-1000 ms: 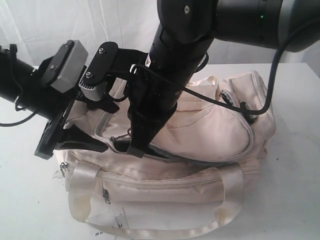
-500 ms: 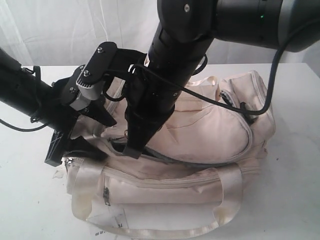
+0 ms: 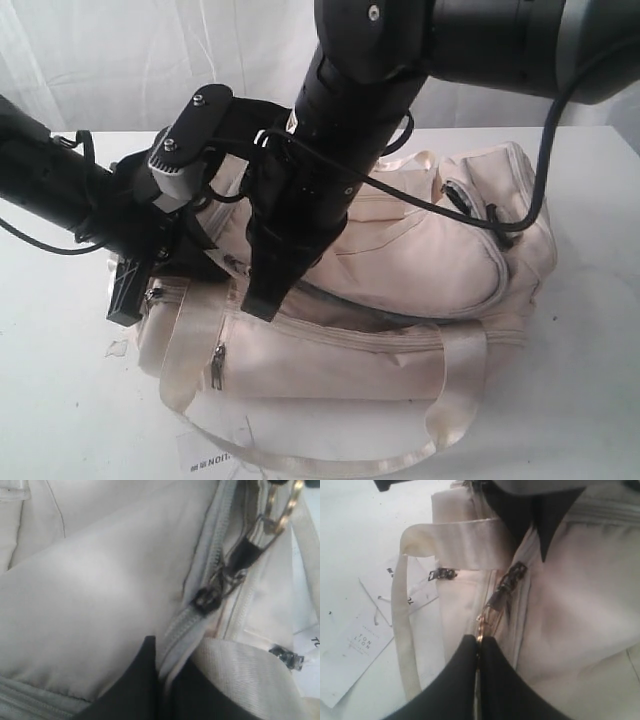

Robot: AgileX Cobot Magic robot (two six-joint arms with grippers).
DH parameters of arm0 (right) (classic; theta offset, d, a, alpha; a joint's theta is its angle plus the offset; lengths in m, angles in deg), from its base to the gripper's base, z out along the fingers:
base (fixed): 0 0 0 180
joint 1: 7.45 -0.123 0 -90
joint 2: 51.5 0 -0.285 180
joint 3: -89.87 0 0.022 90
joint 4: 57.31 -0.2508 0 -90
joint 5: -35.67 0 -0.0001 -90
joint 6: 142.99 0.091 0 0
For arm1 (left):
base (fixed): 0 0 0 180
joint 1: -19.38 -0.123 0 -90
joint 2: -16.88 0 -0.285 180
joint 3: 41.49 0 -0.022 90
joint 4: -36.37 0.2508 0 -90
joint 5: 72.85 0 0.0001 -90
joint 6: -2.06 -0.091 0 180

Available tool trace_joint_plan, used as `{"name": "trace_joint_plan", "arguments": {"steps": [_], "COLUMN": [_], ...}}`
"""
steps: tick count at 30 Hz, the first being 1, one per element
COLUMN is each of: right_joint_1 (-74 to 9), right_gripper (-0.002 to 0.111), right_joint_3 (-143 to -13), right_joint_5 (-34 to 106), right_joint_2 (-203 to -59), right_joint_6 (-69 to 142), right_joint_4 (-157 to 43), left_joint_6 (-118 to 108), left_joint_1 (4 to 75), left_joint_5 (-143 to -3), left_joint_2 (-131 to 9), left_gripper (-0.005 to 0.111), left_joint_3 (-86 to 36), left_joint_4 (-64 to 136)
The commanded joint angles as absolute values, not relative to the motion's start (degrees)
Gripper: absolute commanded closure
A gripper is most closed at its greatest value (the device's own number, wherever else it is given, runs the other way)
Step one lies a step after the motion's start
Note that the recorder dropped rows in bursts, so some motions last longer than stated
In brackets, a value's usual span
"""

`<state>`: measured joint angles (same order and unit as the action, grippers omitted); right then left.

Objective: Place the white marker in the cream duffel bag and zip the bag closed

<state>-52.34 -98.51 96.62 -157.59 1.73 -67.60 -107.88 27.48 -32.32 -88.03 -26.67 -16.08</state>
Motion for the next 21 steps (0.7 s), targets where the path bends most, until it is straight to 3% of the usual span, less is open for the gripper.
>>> {"name": "trace_joint_plan", "arguments": {"steps": [1,8,21], "right_joint_1": [-51.9,-51.5,-37.7], "right_gripper": [0.108,0.108,0.108], "right_joint_3": [-98.5,-95.9,-79.0], "right_joint_5": [104.6,105.6,105.6], "right_joint_2": [-157.1,-155.4,-142.0], "right_joint_6": [10.7,19.7,21.9], "right_joint_4": [-61.5,-46.2,-43.7], "left_joint_6": [-106.7,-106.7,-106.7], "left_joint_1": [27.5,27.5,27.5], "left_joint_5": [-35.1,-35.5,-35.8], "left_joint_2": [-87.9,-87.9,-86.9], "left_gripper": [0.107,0.107,0.107], "left_joint_3": [-27.1,-27.1,-27.1], "left_joint_4": [-17.5,-17.5,-17.1]}}
